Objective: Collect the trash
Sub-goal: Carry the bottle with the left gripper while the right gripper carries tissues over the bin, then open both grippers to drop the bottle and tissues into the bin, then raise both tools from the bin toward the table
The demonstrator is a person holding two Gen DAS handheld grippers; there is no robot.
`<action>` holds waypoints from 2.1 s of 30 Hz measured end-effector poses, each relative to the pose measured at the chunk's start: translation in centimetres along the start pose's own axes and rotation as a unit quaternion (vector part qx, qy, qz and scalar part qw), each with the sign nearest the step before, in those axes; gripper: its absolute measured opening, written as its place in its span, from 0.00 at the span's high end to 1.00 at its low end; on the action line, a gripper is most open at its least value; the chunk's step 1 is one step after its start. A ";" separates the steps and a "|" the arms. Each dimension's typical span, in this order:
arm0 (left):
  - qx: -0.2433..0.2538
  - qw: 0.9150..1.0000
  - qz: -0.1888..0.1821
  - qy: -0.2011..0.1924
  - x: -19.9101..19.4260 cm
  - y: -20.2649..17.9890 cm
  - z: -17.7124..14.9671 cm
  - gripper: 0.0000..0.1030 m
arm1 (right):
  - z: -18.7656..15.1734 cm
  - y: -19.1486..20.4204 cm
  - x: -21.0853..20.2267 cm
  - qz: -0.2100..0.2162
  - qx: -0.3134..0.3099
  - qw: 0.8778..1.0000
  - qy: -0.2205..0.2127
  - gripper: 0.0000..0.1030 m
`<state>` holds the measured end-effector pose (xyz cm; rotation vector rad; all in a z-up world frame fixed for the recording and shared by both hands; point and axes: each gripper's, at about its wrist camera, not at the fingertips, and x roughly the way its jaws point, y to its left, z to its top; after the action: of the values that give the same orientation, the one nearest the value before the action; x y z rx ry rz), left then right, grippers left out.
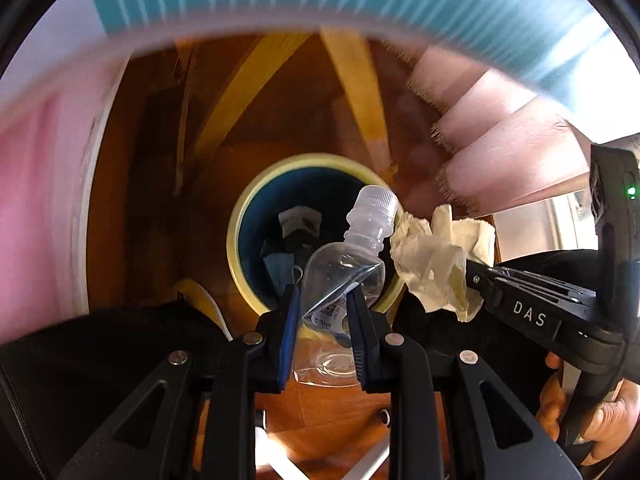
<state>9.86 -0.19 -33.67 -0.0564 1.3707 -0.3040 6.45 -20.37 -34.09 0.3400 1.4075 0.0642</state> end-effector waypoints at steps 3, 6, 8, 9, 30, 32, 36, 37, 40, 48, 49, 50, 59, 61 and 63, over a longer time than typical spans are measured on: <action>-0.013 1.000 -0.001 0.013 0.9 0.3 0.7 0.78 | 0.4 0.0 1.1 0.001 0.005 1.000 0.012 0.95; -0.033 0.999 -0.006 0.023 1.6 0.9 1.3 0.78 | 0.8 -0.2 1.7 0.005 0.018 1.000 0.016 0.95; -0.044 0.999 -0.013 0.026 1.9 1.3 1.4 0.78 | 1.1 -0.3 2.0 0.009 0.027 0.999 0.017 0.94; -0.047 0.998 -0.017 0.026 2.0 1.4 1.4 0.78 | 1.2 -0.4 2.1 0.011 0.030 0.999 0.017 0.94; -0.089 0.996 -0.019 0.022 1.8 2.9 2.0 0.14 | 1.6 -0.6 3.2 0.007 0.048 0.999 0.023 0.43; -0.089 0.996 -0.019 0.021 1.8 3.0 2.0 0.14 | 1.6 -0.6 3.1 0.006 0.047 0.999 0.023 0.43; -0.094 0.995 -0.019 0.022 1.9 3.1 2.0 0.14 | 1.5 -0.7 3.1 0.004 0.049 0.998 0.027 0.43; -0.094 0.995 -0.019 0.022 1.9 3.1 2.0 0.14 | 1.5 -0.7 3.1 0.003 0.049 0.998 0.027 0.43; -0.095 0.995 -0.019 0.020 1.8 3.2 2.0 0.14 | 1.4 -0.7 3.1 0.001 0.049 0.998 0.028 0.43; -0.094 0.995 -0.019 0.018 1.8 3.3 2.0 0.14 | 1.4 -0.6 3.1 0.001 0.048 0.998 0.027 0.43; -0.093 0.995 -0.018 0.017 1.7 3.2 1.9 0.14 | 1.4 -0.6 3.0 0.001 0.047 0.999 0.026 0.43; -0.093 0.995 -0.018 0.016 1.7 3.2 1.9 0.14 | 1.4 -0.6 3.0 0.001 0.047 0.999 0.026 0.43; -0.086 0.996 -0.010 0.002 0.8 2.9 1.2 0.14 | 0.5 -0.8 1.8 -0.006 0.034 0.999 0.014 0.43; -0.085 0.996 -0.011 -0.003 0.4 2.9 1.0 0.14 | 0.2 -0.7 1.3 -0.008 0.027 1.000 0.008 0.43; -0.085 0.996 -0.010 -0.007 0.0 2.8 0.7 0.14 | -0.2 -0.6 0.8 -0.010 0.020 1.000 0.004 0.43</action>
<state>11.03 2.42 -34.11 -0.2133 1.3801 -0.2036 6.33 -20.77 -35.00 0.3593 1.4209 0.0220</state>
